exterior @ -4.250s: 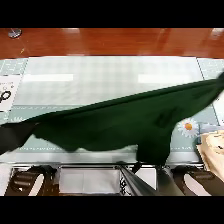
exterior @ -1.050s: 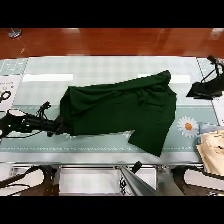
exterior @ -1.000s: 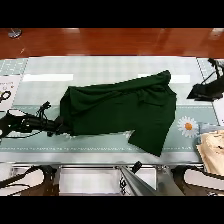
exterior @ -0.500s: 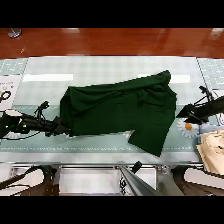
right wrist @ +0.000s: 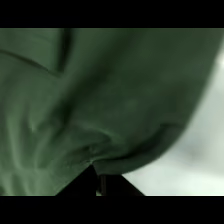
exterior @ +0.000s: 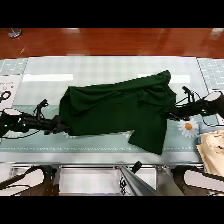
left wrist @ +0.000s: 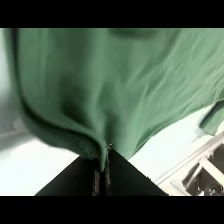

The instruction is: Fold the shirts.

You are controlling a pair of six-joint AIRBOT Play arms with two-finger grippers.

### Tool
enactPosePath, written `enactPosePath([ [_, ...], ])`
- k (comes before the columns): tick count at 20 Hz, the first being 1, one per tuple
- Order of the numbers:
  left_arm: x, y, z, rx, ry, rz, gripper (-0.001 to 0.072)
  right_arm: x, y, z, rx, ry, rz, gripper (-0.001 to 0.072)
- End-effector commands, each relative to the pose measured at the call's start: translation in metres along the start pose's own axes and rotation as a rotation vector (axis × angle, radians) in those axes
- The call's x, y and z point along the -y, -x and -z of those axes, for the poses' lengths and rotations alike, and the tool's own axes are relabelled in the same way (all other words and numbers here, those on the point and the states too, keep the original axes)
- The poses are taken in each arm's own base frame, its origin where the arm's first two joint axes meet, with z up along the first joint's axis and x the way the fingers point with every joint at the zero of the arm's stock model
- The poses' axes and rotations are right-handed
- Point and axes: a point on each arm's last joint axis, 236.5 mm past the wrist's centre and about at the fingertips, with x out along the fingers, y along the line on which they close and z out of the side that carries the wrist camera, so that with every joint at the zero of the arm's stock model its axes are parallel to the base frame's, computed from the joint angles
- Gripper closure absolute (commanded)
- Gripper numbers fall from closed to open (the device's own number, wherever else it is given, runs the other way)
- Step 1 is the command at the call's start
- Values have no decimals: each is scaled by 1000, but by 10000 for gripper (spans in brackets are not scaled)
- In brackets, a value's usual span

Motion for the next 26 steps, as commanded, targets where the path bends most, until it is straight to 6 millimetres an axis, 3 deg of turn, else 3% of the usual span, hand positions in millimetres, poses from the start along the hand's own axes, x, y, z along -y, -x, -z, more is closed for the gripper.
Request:
enactPosePath([
  [1,13,17,-22,61,-63,-6,683,-25,14,-26,84,44,-23,687],
  [3,47,50,-45,165,-170,7,684,-52,60,-51,184,150,-31,687],
  [4,73,74,-57,248,-243,17,684,-74,98,-68,280,219,-36,687],
  [6,150,146,-73,488,-442,45,684,-134,195,-92,545,354,-61,687],
  [8,241,239,-58,796,-684,36,683,-201,326,-89,915,505,-53,687],
  [10,324,336,-7,1153,-898,9,683,-255,450,-48,1285,620,-33,687],
  [11,359,382,31,1343,-980,10,682,-275,509,-14,1476,666,-11,687],
  [13,405,450,113,1666,-1086,38,682,-298,591,57,1767,726,42,687],
  [14,416,469,148,1776,-1121,48,682,-302,611,84,1843,748,86,688],
  [16,426,481,198,1876,-1192,9,682,-301,626,123,1890,764,168,688],
  [18,427,474,217,1860,-1229,-49,682,-288,619,135,1835,731,232,688],
  [21,397,449,197,1697,-1128,-180,682,-252,577,125,1620,638,320,688],
  [26,323,375,165,1271,-924,-323,682,-193,489,121,1175,542,423,688],
])
